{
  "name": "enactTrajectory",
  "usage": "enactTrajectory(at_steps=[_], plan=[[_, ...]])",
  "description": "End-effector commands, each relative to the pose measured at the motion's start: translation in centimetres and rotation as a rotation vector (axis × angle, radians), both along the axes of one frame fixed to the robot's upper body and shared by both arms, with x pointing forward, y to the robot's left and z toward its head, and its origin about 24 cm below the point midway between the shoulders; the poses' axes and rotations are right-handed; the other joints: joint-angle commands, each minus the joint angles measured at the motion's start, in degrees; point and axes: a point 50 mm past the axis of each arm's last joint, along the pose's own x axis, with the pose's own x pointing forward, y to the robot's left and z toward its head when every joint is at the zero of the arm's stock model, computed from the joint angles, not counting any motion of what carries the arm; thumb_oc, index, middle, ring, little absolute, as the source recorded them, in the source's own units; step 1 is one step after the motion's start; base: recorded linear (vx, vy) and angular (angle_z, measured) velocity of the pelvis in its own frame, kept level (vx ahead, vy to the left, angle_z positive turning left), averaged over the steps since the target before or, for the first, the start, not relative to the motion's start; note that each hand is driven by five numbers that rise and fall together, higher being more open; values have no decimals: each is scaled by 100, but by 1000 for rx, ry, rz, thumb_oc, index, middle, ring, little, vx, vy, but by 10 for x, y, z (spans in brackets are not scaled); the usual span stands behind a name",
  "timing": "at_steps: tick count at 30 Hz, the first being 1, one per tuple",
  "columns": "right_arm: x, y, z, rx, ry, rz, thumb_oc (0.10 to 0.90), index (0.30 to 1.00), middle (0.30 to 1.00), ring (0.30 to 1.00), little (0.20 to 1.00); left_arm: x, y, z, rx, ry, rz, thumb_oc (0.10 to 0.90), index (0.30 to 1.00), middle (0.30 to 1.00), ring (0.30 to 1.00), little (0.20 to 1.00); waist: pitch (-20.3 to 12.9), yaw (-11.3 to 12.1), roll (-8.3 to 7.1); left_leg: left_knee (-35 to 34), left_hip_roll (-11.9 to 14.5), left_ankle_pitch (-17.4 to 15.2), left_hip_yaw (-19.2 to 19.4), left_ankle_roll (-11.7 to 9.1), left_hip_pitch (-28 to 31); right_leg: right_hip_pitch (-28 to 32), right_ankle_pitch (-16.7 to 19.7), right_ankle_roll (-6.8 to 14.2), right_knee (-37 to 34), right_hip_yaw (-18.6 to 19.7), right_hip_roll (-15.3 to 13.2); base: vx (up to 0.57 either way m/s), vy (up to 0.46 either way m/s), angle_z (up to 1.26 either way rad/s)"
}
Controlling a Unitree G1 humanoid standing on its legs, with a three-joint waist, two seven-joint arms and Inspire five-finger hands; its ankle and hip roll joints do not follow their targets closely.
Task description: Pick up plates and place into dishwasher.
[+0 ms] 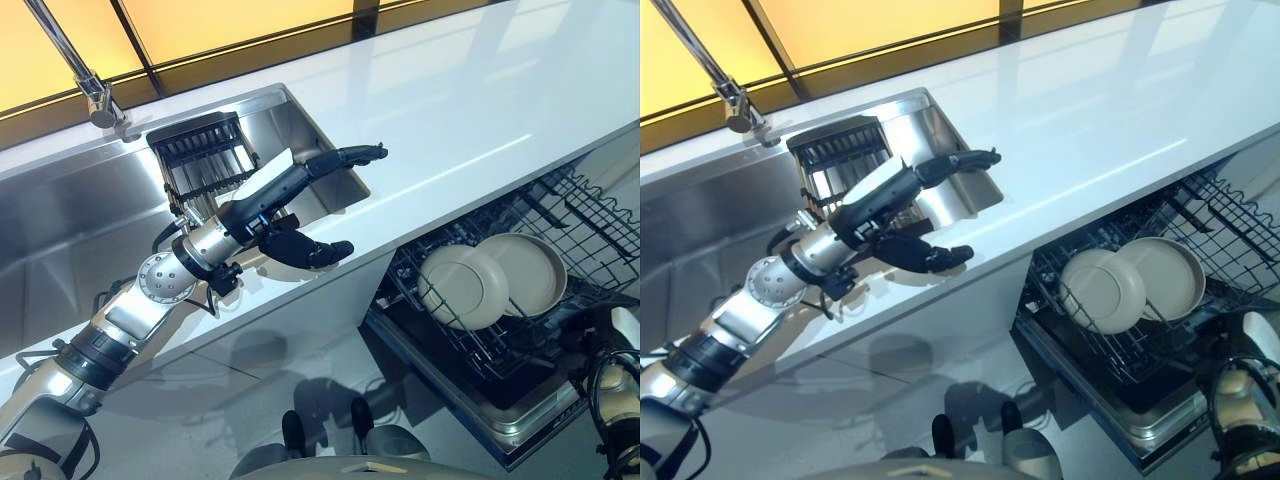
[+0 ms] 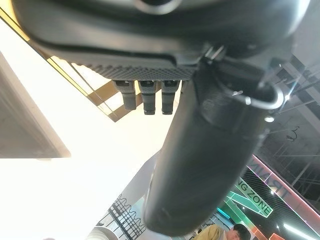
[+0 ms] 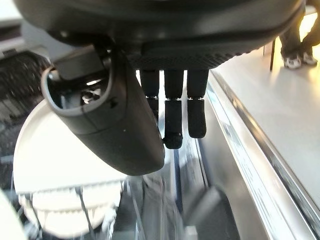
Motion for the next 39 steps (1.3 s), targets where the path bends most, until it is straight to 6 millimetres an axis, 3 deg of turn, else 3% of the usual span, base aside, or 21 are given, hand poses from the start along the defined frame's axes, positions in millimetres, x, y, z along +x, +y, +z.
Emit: enactTrajectory(at_steps=[1, 10, 16, 27, 32, 35, 39], plan=[[5, -22, 23, -98, 14, -23, 100, 300, 300, 300, 200, -13, -13, 40, -183, -154, -109, 800, 900, 900, 900, 900, -334, 122, 89, 38, -208, -1000, 42, 248, 90, 22, -444, 63, 35, -187, 516, -22, -41, 4], [-14, -14, -13, -2, 213, -45, 100, 300, 300, 300, 200, -15, -14, 44, -181, -173, -119, 800, 900, 900, 900, 900, -218, 197, 170, 38, -203, -970, 33, 236, 70, 14, -445, 64, 35, -290, 473, -7, -9, 1], [-18, -9, -24, 19, 278, -24, 100, 300, 300, 300, 200, -16, -14, 46, -179, -176, -124, 800, 900, 900, 900, 900, -190, 228, 203, 38, -206, -964, 16, 236, 70, 21, -449, 67, 35, -340, 453, 0, 0, 0], [1, 24, -42, 86, 311, 96, 100, 300, 300, 300, 200, -16, -17, 48, -184, -197, -127, 800, 900, 900, 900, 900, -45, 326, 400, 38, -242, -930, -83, 240, 49, 25, -453, 42, 35, -438, 385, -5, -3, 4], [18, 31, -35, 88, 250, 125, 100, 300, 300, 300, 200, -15, -18, 48, -188, -197, -124, 800, 900, 900, 900, 900, -11, 364, 479, 38, -259, -919, -134, 240, 58, 47, -456, 21, 35, -459, 364, 1, 1, 1], [52, 42, -13, 50, 139, 172, 100, 300, 300, 300, 200, -13, -18, 48, -199, -193, -114, 800, 900, 900, 900, 900, 10, 408, 549, 38, -290, -905, -215, 232, 47, 49, -457, -2, 35, -478, 349, 6, 12, 0], [75, 46, 9, 8, 53, 206, 100, 300, 300, 300, 200, -12, -18, 45, -203, -188, -98, 800, 900, 900, 900, 900, 16, 437, 547, 38, -311, -900, -274, 236, 55, 70, -459, -22, 35, -481, 349, 5, 8, 0]])
